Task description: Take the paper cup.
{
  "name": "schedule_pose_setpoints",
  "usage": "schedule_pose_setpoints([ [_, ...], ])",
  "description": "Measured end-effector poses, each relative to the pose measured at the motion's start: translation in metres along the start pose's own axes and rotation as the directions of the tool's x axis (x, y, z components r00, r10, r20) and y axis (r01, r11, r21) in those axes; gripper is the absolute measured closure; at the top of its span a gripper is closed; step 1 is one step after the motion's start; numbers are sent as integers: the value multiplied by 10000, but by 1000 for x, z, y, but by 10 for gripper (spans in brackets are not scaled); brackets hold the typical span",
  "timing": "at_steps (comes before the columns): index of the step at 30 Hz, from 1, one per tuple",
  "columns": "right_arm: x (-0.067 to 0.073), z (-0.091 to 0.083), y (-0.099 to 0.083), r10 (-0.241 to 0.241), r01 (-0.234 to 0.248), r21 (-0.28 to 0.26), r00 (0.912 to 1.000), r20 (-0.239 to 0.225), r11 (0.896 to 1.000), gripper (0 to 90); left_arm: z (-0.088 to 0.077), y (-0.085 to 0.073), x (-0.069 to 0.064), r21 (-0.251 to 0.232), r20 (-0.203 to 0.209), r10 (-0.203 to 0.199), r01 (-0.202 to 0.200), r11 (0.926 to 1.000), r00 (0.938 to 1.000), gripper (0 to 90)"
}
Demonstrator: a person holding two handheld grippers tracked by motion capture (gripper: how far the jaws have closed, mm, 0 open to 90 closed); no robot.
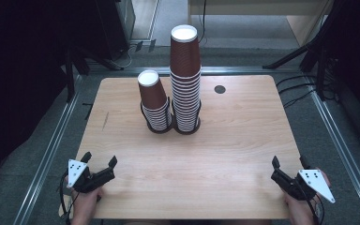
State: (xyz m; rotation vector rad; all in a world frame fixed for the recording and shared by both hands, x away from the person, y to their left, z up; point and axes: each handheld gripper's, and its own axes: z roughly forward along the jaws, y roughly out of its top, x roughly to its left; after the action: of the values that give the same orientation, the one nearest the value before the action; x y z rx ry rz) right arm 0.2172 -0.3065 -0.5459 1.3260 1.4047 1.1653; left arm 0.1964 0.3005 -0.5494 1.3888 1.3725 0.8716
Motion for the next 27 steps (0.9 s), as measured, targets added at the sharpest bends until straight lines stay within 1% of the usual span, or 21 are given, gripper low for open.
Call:
schedule_pose_setpoints([
  [1, 0, 0, 0, 0, 0, 0, 10000, 0, 10000, 108, 0, 0, 0, 0, 0, 0, 0, 10000, 10000, 0],
  [2, 1, 2, 1, 55, -53, 150, 9999, -104, 9999, 92, 1, 0, 0, 86, -36, -30, 30, 10000, 10000, 0],
  [3, 2, 2, 1, 60, -58, 173, 9999, -123, 9998, 87, 2, 1, 0, 140, -80, -19, 20, 9999, 10000, 0],
  [5, 2, 4, 4, 234, -224, 269, 9989, -400, 9994, 56, 3, 1, 0, 274, -139, 54, -50, 9996, 9999, 0],
  [7, 5, 5, 10, 383, -361, 413, 9979, -529, 9985, 39, 4, 1, -1, 251, -165, 93, -89, 9996, 9998, 0],
  [9, 10, 6, 19, 299, -274, 320, 9962, -822, 9991, 28, 3, 1, -1, 236, -93, 77, -75, 9997, 9999, 0],
  [11, 18, 6, 30, 119, -95, 235, 9947, -1021, 9997, 22, 2, 0, 0, 248, -15, 9, -9, 9997, 10000, 0],
  [14, 33, 8, 48, -24, 27, 16, 9881, -1541, 10000, 12, 2, 1, 2, 252, -26, -110, 110, 9996, 9999, 0],
  [15, 39, 9, 53, -49, 42, -47, 9865, -1634, 10000, 11, 2, 1, 2, 250, -32, -124, 125, 9996, 9999, 0],
  [16, 39, 9, 53, -49, 42, -47, 9865, -1634, 10000, 11, 2, 1, 2, 250, -32, -124, 125, 9996, 9999, 0],
  [17, 53, 13, 66, -129, 98, -173, 9809, -1941, 9998, 8, 3, 1, 2, 276, -1, -145, 145, 9995, 9999, 0],
  [18, 58, 14, 70, -239, 203, -203, 9793, -2008, 9996, 8, 4, 1, 2, 319, 39, -147, 146, 9994, 9999, 0],
  [19, 58, 14, 70, -239, 203, -203, 9793, -2008, 9996, 8, 4, 1, 2, 319, 39, -147, 146, 9994, 9999, 0],
  [20, 64, 16, 75, -333, 295, -212, 9776, -2080, 9993, 7, 4, 1, 2, 353, 38, -135, 134, 9993, 9999, 0],
  [21, 74, 21, 86, -393, 348, -243, 9745, -2207, 9991, 8, 4, 1, 2, 352, 34, -143, 142, 9993, 9999, 0],
  [22, 79, 24, 90, -403, 356, -252, 9744, -2211, 9990, 8, 4, 1, 2, 373, 26, -116, 115, 9992, 9999, 0],
  [24, 85, 27, 97, -413, 361, -270, 9721, -2309, 9990, 7, 5, 1, 1, 417, 88, 2, -6, 9991, 10000, 0],
  [25, 85, 27, 97, -413, 361, -270, 9721, -2309, 9990, 7, 5, 1, 1, 417, 88, 2, -6, 9991, 10000, 0],
  [26, 92, 32, 105, -480, 422, -289, 9695, -2402, 9987, 7, 5, 1, 1, 416, 98, 9, -13, 9991, 10000, 0],
  [27, 92, 32, 105, -480, 422, -289, 9695, -2402, 9987, 7, 5, 1, 1, 418, 107, 6, -10, 9991, 9999, 0],
])
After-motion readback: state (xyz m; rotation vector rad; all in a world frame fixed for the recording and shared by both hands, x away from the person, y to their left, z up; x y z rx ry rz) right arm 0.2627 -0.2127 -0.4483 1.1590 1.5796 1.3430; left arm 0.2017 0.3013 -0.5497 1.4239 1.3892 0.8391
